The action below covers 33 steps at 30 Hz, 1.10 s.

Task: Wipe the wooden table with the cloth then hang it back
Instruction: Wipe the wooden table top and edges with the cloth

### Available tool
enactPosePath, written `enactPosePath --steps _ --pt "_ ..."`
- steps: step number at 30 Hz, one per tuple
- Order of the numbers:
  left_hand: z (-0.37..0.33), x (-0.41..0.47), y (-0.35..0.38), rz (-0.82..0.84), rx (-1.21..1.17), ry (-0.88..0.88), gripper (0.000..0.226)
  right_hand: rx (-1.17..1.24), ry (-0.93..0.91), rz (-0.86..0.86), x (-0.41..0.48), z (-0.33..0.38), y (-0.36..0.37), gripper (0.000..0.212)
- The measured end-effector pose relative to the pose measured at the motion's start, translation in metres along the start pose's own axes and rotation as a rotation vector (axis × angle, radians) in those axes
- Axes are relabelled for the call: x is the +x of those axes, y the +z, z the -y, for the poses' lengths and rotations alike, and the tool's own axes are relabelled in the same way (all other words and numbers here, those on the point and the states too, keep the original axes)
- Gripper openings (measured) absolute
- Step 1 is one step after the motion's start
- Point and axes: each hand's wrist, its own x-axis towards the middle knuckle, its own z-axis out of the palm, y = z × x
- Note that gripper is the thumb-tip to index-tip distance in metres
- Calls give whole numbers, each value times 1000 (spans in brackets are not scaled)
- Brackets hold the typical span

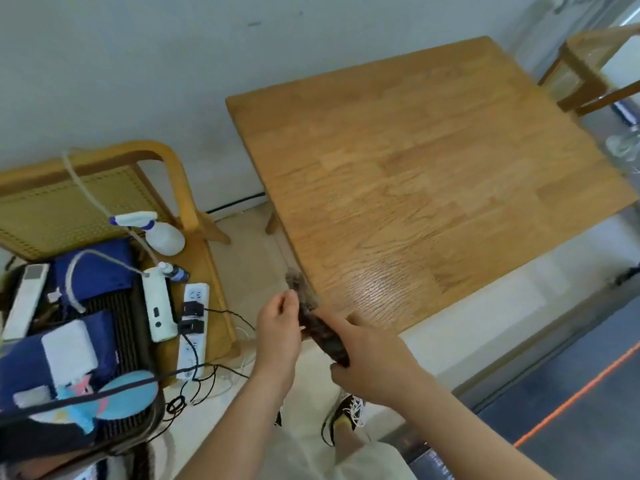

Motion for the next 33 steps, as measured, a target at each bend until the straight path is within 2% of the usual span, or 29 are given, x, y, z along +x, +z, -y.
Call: enactPosePath --steps 2,5,7,8,10,11,14,16,19,22,28,33 --pt "13 5 -2 -207 -106 -37 30 -187 -53 -58 10 -16 -12 64" --pt "36 10 7 -267 -213 -190 25 -410 -140 -249 28 -45 -21 45" --pt "53 11 15 -287 -16 -194 15 -508 -156 -234 37 -65 -13 51" --pt "61 10 19 -321 102 -169 21 -521 -158 -171 39 -74 -8 58" --pt "64 4 28 -379 163 -93 46 -488 -166 -105 41 -86 0 61" --pt "62 1 36 -354 164 -36 48 -441 -165 -108 43 -90 0 60" --pt "46 -4 63 -132 92 17 35 -302 -188 -86 53 -95 -4 67" --pt "45 -1 74 -94 37 -9 31 -234 -222 -62 62 -98 -5 67" --pt "52 5 83 -148 170 3 50 -167 -269 -111 79 -110 -16 60" --pt "50 20 89 -236 266 -5 69 -173 -235 -248 117 -124 -41 51" --pt "-7 87 87 -373 305 41 65 -203 -153 -506 178 -131 -51 51" --pt "-34 133 81 -399 220 60 59 -138 -164 -573 188 -132 -50 50"
